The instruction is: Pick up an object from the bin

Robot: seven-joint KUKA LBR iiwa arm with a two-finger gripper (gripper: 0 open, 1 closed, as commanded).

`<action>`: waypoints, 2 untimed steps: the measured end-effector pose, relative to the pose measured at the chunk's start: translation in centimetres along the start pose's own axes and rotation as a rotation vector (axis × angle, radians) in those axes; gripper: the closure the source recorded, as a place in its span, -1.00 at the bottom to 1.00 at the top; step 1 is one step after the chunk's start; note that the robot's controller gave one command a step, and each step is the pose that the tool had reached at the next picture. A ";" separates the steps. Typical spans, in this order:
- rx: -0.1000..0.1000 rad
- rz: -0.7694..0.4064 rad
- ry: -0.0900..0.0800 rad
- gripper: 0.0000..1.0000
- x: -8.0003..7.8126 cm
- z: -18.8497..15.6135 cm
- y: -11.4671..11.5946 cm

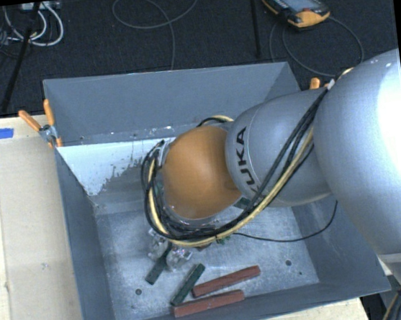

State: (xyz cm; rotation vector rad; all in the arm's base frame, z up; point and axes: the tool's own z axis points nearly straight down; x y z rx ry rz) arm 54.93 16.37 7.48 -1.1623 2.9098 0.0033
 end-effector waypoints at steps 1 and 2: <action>0.000 0.000 0.000 1.00 0.0 0.0 0.0; -0.001 0.039 0.006 1.00 1.2 -15.4 1.8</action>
Offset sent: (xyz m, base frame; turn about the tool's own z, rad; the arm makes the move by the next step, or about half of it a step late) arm -0.0223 0.0025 0.1540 0.0409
